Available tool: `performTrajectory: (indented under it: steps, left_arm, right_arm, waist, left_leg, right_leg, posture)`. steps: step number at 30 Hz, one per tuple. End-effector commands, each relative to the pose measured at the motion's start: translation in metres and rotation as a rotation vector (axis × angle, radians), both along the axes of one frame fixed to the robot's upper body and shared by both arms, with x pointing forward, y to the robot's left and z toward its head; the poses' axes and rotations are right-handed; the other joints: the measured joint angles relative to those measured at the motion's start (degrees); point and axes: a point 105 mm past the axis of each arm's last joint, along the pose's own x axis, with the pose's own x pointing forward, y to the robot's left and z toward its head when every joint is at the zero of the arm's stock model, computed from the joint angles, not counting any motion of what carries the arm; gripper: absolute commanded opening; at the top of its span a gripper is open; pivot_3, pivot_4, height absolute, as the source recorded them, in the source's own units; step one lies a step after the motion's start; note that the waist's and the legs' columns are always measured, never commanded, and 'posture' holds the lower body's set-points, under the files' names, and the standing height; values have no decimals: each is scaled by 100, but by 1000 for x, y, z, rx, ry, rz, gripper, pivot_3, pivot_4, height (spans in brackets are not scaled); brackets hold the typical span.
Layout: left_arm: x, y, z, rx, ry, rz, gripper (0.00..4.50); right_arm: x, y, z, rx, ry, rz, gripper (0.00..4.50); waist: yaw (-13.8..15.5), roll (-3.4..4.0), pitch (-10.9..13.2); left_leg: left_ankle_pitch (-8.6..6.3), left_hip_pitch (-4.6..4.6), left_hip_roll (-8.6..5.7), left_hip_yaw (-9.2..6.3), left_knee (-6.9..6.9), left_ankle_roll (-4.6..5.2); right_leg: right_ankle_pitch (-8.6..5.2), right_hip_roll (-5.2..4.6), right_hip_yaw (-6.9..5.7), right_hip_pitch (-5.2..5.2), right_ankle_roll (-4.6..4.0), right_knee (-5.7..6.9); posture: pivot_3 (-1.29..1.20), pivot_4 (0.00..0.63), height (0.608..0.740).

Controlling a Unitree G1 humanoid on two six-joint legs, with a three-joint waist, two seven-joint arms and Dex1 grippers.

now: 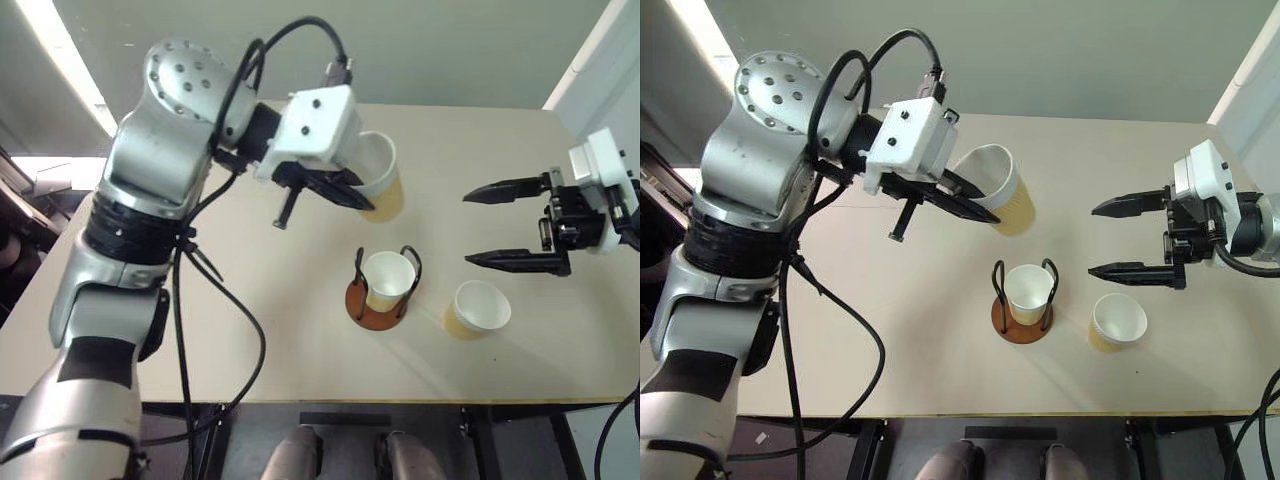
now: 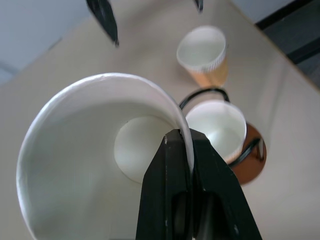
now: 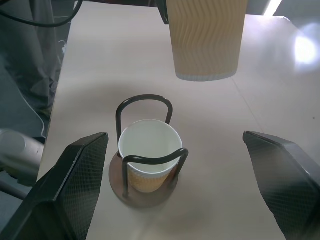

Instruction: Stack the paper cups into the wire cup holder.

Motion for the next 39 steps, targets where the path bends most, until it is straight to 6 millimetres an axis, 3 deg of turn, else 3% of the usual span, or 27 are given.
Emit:
performTrajectory:
  steps: [1, 12, 21, 36, 39]
  left_arm:
    - [-4, -9, -1, 37, 2, -67, 17]
    - [0, -20, -37, 126, 81, -147, 17]
    - [-8, -15, -58, 206, 103, -188, 17]
    - [-2, -26, -80, 230, 69, -194, 17]
    - [0, -25, -83, 246, 41, -199, 649]
  right_arm:
    - [-8, -2, 12, 14, -64, -16, 4500]
    - [-18, -9, 12, 27, -71, -83, 4500]
    - [-19, -10, 11, 27, -68, -100, 4500]
    - [-22, -8, 10, 15, -55, -91, 4500]
    - [-23, -8, 10, 11, -53, -93, 4500]
  waist:
    - [13, 0, 0]
    - [39, 0, 0]
    - [40, 0, 0]
    - [44, 0, 0]
    - [45, 0, 0]
  left_leg:
    - [0, 0, 0, 0, 1, 0]
    - [-2, -6, -1, 0, 9, 4]
    - [-1, -5, -1, 1, 8, 4]
    - [-1, -5, -1, 3, 11, 4]
    - [-1, -6, -1, 3, 12, 5]
  right_leg:
    - [0, 0, 0, 1, 0, 0]
    - [3, 0, 0, 1, 5, -2]
    - [3, 0, 0, 1, 5, -2]
    - [3, 0, -1, 1, 6, 1]
    - [3, 0, -1, 1, 6, 0]
  posture:
    - [0, 150, 740]
    - [0, 150, 740]
    - [0, 150, 740]
    - [0, 150, 740]
    - [0, 150, 740]
